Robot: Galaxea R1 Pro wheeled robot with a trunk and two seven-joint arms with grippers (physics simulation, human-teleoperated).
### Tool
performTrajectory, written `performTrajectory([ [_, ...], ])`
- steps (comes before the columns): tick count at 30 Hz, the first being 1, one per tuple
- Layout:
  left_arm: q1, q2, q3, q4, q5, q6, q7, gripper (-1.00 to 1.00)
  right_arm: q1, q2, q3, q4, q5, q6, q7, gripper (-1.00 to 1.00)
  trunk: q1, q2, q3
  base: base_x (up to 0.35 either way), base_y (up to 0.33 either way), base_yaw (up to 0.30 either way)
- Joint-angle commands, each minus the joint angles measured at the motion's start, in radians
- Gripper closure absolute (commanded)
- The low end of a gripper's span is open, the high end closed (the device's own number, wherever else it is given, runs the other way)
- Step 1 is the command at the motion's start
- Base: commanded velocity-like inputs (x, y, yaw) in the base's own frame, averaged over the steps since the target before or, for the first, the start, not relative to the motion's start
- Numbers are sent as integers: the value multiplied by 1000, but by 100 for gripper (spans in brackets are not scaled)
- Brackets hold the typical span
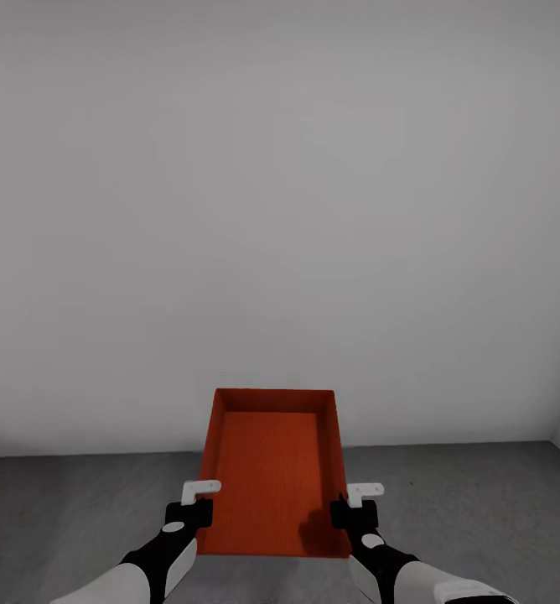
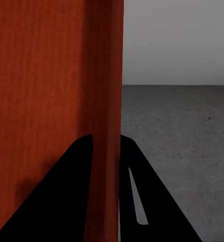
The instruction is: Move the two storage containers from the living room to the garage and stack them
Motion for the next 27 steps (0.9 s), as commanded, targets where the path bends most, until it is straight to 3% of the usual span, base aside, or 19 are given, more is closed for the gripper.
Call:
performTrajectory([
  [1, 0, 0, 15, 4, 4, -5, 10, 100, -2, 1, -52, -11, 36, 2, -4, 100, 0, -1, -3, 0, 0, 0],
  [27, 0, 0, 15, 3, 4, -5, 10, 100, -2, 1, -52, -11, 36, 2, -3, 100, 0, -1, -44, 0, 0, 0],
])
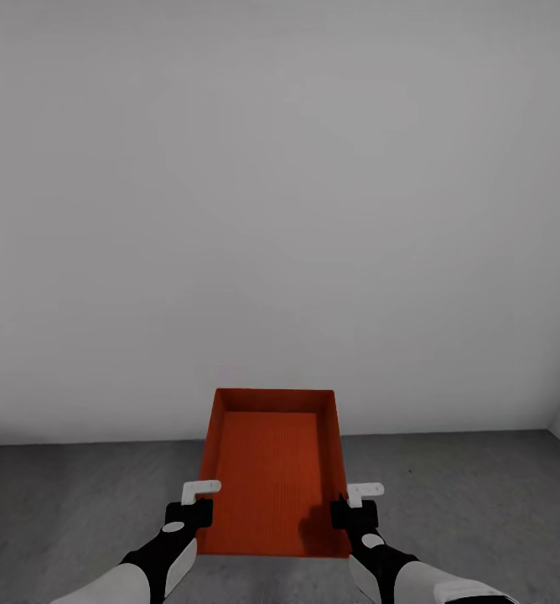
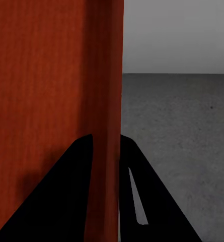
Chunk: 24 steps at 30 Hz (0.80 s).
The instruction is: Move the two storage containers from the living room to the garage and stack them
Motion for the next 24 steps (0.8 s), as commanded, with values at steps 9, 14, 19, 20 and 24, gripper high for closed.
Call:
performTrajectory([
  [9, -1, 0, 15, 3, 4, -5, 10, 100, -2, 1, -54, -11, 37, 2, -4, 100, 0, -1, -16, 0, 0, 0],
  [14, -1, 0, 15, 3, 4, -5, 10, 100, -2, 1, -54, -11, 37, 2, -4, 100, 0, -1, -24, 0, 0, 0],
  [19, -1, 0, 15, 3, 4, -5, 10, 100, -2, 1, -54, -11, 37, 2, -4, 100, 0, -1, -32, 0, 0, 0],
  [20, -1, 0, 15, 3, 4, -5, 10, 100, -2, 1, -54, -11, 37, 2, -4, 100, 0, -1, -33, 0, 0, 0],
  [24, -1, 0, 15, 4, 4, -5, 10, 100, -2, 1, -54, -11, 37, 2, -4, 100, 0, -1, -40, 0, 0, 0],
])
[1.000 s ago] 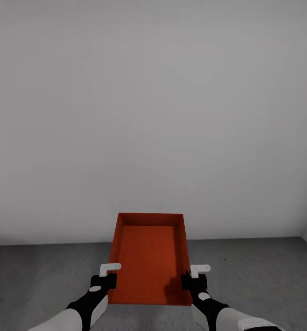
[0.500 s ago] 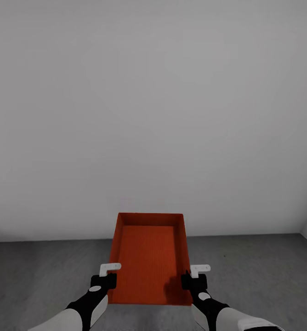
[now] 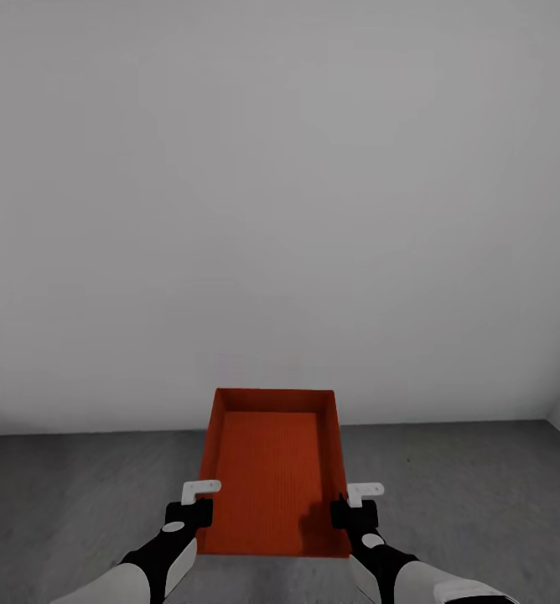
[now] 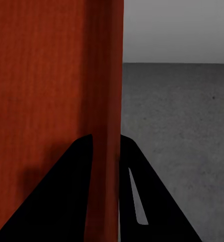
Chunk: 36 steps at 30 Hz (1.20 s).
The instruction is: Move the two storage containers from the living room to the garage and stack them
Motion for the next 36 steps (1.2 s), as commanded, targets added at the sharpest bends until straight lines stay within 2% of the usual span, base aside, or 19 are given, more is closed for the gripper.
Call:
performTrajectory([
  [1, 0, 0, 15, 3, 4, -5, 10, 100, -1, 1, -53, -11, 37, 2, -4, 100, 0, -1, -3, 0, 0, 0],
  [36, 0, 0, 15, 1, 4, -5, 11, 100, -1, 1, -53, -11, 37, 2, -4, 100, 0, -1, -58, 0, 0, 0],
])
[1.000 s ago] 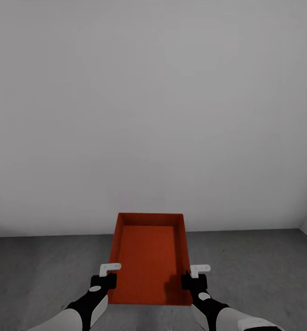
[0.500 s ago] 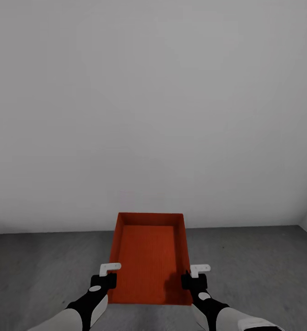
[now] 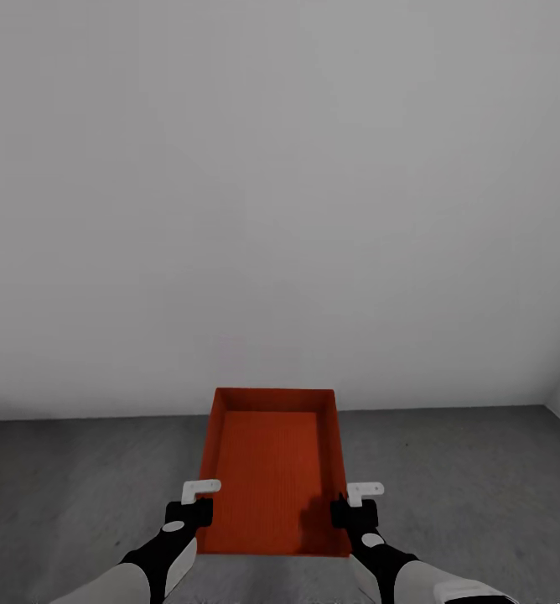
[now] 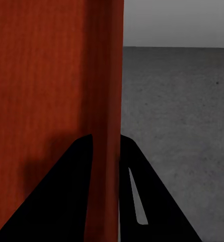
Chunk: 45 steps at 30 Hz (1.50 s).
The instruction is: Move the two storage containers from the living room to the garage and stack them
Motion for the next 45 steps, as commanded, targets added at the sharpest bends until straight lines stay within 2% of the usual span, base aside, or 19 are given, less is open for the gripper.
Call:
performTrajectory([
  [1, 0, 0, 15, 4, 4, -5, 10, 100, -1, 1, -53, -7, 36, 2, -4, 100, 0, -1, -3, 0, 0, 0],
  [45, 0, -1, 16, 3, 4, -5, 11, 100, -1, 1, -53, -7, 36, 1, -3, 100, 0, -1, -73, 0, 0, 0],
])
